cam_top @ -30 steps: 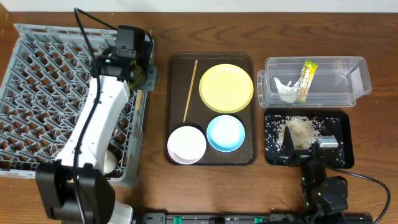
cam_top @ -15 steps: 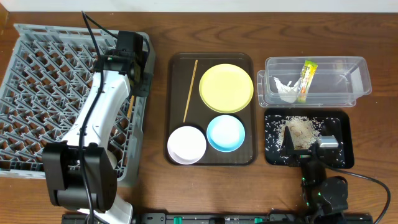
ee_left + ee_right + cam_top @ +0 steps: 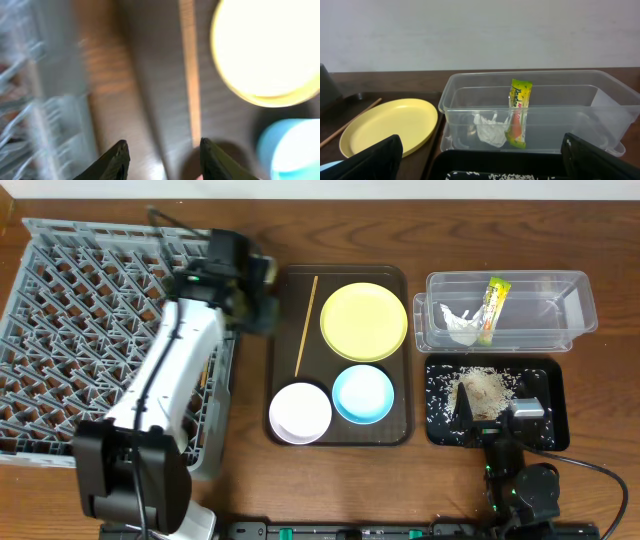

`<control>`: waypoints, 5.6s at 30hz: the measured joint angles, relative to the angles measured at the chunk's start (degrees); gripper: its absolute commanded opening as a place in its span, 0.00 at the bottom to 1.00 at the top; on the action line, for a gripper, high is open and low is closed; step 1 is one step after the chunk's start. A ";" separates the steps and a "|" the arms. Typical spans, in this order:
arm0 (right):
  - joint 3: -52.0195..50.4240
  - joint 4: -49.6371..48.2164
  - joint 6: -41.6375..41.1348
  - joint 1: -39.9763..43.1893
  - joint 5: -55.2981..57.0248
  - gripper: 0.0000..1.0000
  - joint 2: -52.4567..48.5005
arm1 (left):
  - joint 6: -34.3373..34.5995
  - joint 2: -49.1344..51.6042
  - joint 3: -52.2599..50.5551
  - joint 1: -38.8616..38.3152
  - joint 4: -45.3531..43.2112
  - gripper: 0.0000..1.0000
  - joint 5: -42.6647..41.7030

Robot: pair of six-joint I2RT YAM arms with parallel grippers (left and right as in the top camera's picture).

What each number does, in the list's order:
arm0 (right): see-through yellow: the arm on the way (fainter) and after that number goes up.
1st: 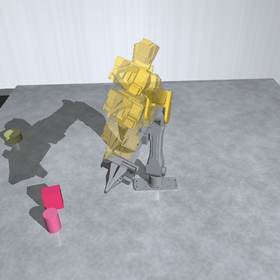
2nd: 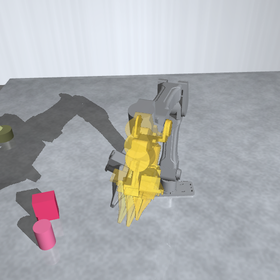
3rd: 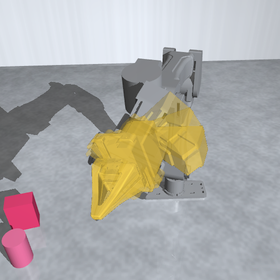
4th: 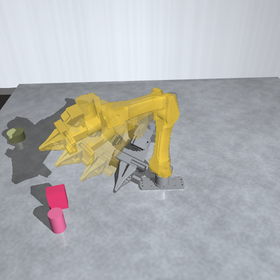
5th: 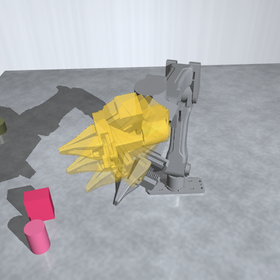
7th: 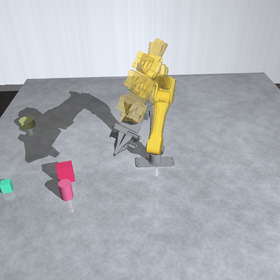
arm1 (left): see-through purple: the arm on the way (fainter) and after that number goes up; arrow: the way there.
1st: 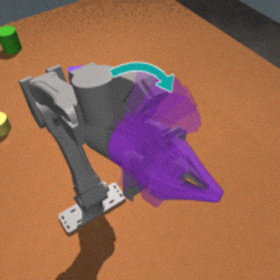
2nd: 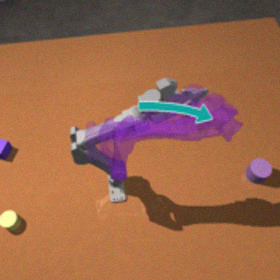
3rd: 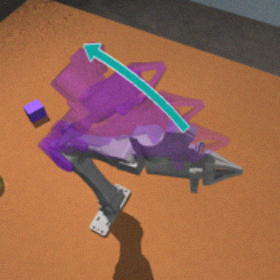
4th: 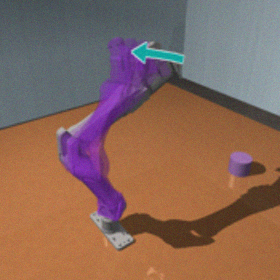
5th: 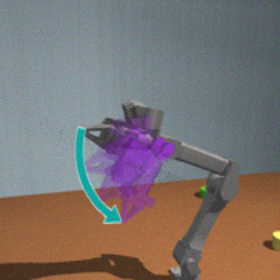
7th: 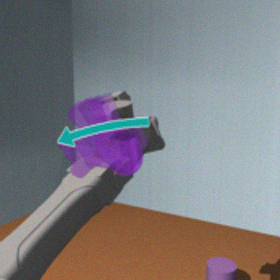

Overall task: Sort waste into correct bins and load items into the dishwasher
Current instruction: 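Lift the chopstick into the dish rack and reach back for the other, then grasp the second chopstick and place it in the dish rack, then reach the left gripper to the blue bowl and grasp its rim, then lift the blue bowl into the dish rack with the left gripper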

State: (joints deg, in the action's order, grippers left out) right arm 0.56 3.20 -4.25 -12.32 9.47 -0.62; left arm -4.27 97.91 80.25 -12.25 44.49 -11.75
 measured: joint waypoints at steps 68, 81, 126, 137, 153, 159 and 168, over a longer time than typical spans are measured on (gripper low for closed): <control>0.00 0.00 0.00 0.00 -0.02 0.99 0.00 | -0.04 2.19 1.95 7.63 13.88 0.30 20.06; 0.00 -0.02 0.00 0.00 -0.02 0.99 0.00 | 1.66 -10.08 5.42 -5.77 15.61 0.40 -0.90; 0.00 0.00 0.00 0.00 -0.02 0.99 0.00 | 17.51 9.11 -7.74 -23.32 3.08 0.06 -0.09; 0.00 -0.02 0.00 0.00 -0.02 0.99 0.00 | 13.35 -10.14 3.41 -13.18 13.79 0.06 35.21; 0.00 0.00 0.00 0.00 -0.02 0.99 0.00 | 3.82 -2.05 2.19 3.91 -6.47 0.06 71.93; 0.00 0.00 0.00 0.00 -0.02 0.99 0.00 | -3.37 3.89 2.16 3.87 -14.21 0.06 74.71; 0.00 -0.02 0.00 0.00 -0.02 0.99 0.00 | -6.80 10.03 2.14 3.87 -16.87 0.06 76.48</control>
State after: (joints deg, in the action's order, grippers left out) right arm 0.56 3.18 -4.25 -12.32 9.45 -0.62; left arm -11.07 107.94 82.39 -8.38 27.62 64.73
